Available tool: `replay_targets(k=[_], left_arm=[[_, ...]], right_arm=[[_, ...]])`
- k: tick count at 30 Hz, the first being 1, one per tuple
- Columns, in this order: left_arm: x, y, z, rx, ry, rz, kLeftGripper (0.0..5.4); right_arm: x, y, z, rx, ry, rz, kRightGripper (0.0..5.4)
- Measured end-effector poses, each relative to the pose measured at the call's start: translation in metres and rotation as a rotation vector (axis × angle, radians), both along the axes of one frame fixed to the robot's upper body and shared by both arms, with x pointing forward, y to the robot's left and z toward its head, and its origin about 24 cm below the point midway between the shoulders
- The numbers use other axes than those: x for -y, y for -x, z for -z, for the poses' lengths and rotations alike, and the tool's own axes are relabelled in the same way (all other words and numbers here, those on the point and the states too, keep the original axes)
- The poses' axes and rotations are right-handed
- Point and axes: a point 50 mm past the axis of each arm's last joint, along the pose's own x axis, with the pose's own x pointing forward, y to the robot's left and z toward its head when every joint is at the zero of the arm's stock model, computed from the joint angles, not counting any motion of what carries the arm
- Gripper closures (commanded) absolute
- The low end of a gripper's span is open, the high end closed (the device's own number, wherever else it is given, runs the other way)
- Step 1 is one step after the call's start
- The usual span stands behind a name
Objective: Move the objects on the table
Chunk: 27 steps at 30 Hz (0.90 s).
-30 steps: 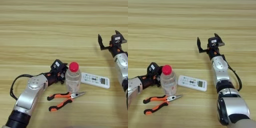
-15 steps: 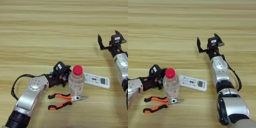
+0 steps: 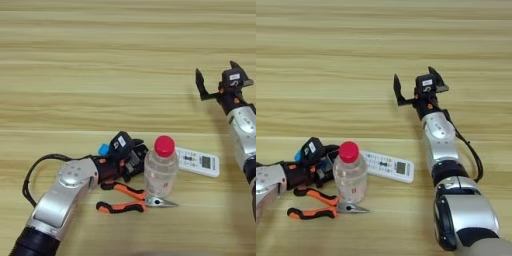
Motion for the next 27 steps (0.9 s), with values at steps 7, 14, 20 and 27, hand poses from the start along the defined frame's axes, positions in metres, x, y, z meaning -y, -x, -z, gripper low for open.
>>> replay_targets(k=[7, 14, 20, 27], left_arm=[[-0.001, -0.002, 0.001, 0.001, 0.001, -0.029, 1.33], [-0.002, -0.006, -0.003, 0.031, 0.031, -0.080, 0.58], [-0.008, -0.019, -0.013, 0.099, 0.084, -0.188, 0.02], [-0.020, -0.034, -0.030, 0.227, 0.159, -0.315, 0.02]], right_arm=[[0.000, 0.000, 0.000, 0.000, 0.000, 0.000, 0.00], [0.000, 0.000, 0.000, 0.000, 0.001, -0.001, 0.00], [0.000, 0.000, 0.000, 0.000, 0.001, -0.001, 0.00], [0.000, 0.000, 0.000, 0.000, 0.002, -0.001, 0.00]])
